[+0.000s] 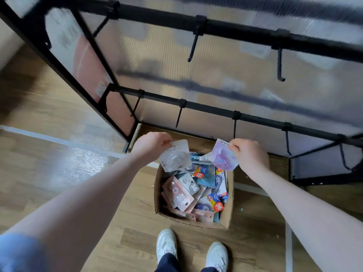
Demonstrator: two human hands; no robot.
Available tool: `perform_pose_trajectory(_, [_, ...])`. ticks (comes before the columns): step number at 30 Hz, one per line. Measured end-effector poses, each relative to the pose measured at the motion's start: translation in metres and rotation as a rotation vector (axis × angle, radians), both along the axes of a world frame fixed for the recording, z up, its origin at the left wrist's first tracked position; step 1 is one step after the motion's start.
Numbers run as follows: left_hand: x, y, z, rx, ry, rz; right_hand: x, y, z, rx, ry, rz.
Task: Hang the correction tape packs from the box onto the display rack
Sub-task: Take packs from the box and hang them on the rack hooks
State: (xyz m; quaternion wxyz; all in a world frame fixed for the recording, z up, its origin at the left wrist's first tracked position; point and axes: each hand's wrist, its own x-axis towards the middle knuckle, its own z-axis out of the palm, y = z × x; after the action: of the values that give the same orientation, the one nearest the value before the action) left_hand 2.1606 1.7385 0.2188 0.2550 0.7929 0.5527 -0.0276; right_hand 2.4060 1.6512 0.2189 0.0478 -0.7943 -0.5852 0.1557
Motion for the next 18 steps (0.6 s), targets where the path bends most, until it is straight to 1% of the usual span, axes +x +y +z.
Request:
perform_pose_trajectory(5, [0.002, 0.007, 0.067, 0.082, -0.005, -0.003, -0.001, 0.007, 0.059, 0.077, 0.049, 0.035])
perform_pose_trajectory(10, [-0.006, 0.015, 0.139, 0.152, -0.046, -0.014, -0.006, 0.014, 0.127, 0.173, 0.047, 0.086])
perform_pose_trajectory(14, [-0.013, 0.020, 0.200, 0.207, -0.049, -0.041, -0.009, 0.019, 0.186, 0.204, 0.071, 0.098])
perform_pose_trajectory(18, [-0.019, 0.022, 0.257, 0.261, -0.086, -0.036, -0.010, 0.023, 0.244, 0.230, -0.009, 0.133])
